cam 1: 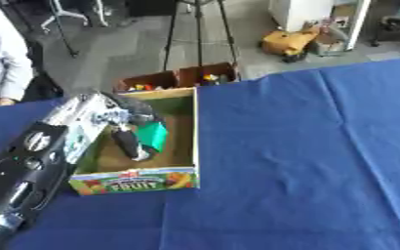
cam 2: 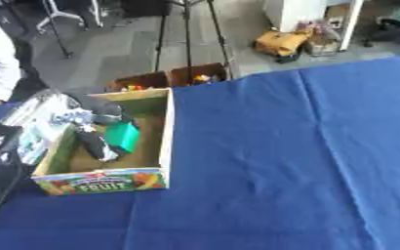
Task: Pick up objects on the table and place them in the box.
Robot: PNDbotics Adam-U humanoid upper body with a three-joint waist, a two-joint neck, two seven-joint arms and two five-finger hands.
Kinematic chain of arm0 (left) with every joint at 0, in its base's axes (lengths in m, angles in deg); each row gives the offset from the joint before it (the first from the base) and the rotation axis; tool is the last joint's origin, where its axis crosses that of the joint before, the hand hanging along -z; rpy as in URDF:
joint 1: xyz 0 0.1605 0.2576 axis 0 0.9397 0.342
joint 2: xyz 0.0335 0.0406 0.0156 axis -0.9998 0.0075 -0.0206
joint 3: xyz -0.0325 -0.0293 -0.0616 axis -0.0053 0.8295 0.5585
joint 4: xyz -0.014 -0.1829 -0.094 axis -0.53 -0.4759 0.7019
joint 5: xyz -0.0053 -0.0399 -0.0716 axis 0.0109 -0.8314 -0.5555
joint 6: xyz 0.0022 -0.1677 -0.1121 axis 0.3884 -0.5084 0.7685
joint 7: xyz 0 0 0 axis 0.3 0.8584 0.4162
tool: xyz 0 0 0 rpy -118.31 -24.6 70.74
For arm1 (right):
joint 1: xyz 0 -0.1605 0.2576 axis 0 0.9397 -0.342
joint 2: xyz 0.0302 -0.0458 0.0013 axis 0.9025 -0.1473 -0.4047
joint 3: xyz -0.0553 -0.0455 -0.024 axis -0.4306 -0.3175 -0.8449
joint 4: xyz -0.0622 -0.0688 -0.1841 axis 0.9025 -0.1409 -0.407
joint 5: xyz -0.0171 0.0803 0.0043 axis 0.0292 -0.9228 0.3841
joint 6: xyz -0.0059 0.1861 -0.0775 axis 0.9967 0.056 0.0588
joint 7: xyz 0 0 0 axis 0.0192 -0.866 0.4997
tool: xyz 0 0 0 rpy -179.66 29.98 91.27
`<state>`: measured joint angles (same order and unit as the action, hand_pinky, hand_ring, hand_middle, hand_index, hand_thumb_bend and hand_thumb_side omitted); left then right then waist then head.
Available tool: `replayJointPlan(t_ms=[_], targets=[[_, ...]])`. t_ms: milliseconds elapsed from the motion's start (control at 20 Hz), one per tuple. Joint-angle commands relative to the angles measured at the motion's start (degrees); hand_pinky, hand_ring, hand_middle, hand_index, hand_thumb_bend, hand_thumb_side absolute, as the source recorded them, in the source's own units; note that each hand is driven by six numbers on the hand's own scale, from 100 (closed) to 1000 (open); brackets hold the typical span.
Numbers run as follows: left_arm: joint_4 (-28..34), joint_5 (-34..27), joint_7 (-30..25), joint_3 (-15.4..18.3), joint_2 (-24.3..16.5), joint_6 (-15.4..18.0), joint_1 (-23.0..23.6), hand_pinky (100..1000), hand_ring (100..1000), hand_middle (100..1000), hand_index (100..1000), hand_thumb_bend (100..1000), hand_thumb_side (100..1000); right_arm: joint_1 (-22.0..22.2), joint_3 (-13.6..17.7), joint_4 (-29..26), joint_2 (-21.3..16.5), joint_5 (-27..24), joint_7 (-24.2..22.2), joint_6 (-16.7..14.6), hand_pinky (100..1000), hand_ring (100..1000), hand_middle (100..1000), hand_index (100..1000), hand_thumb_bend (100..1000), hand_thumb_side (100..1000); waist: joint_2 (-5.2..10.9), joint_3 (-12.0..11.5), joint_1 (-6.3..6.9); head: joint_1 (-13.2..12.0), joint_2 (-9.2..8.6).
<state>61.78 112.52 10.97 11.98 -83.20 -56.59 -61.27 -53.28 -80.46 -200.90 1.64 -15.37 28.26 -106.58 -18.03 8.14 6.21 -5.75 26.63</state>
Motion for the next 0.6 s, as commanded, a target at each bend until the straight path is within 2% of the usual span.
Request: replayJointPlan(t_ms=[50, 200, 350, 600], targets=[[0.4, 1.4, -1.2, 0.9, -0.7, 1.9, -1.6, 919, 977, 955, 1000, 100, 362, -0.9, 0.2, -1.2, -0.6, -0.5, 0.1, -0.1, 726, 689, 486, 657, 100, 716, 0.96, 0.0, -0.5, -0.3, -0.44], [0.3, 3.3, -1.3, 1.0, -0.6, 2.0, -1.6, 964, 1000, 1000, 1000, 100, 386, -0.9, 0.2, -1.2, -0.6, -0.5, 0.1, -0.1, 725, 689, 486, 657, 100, 716, 0.94, 0.1, -0.58, -0.4, -0.57], [0.5, 5.6, -1.3, 1.3, -0.5, 2.1, -1.7, 983, 1000, 1000, 1000, 104, 422, -0.9, 0.2, -1.2, -0.6, -0.5, 0.1, -0.1, 725, 689, 486, 657, 100, 715, 0.98, 0.1, -0.63, -0.4, -0.59], [2.8, 7.6, -0.3, 2.5, -0.7, 1.4, -2.0, 990, 1000, 1000, 1000, 100, 408, -0.7, 0.2, -1.2, -0.6, -0.5, 0.1, -0.1, 725, 690, 485, 657, 100, 715, 1.06, 0.0, -0.73, -0.4, -0.52]])
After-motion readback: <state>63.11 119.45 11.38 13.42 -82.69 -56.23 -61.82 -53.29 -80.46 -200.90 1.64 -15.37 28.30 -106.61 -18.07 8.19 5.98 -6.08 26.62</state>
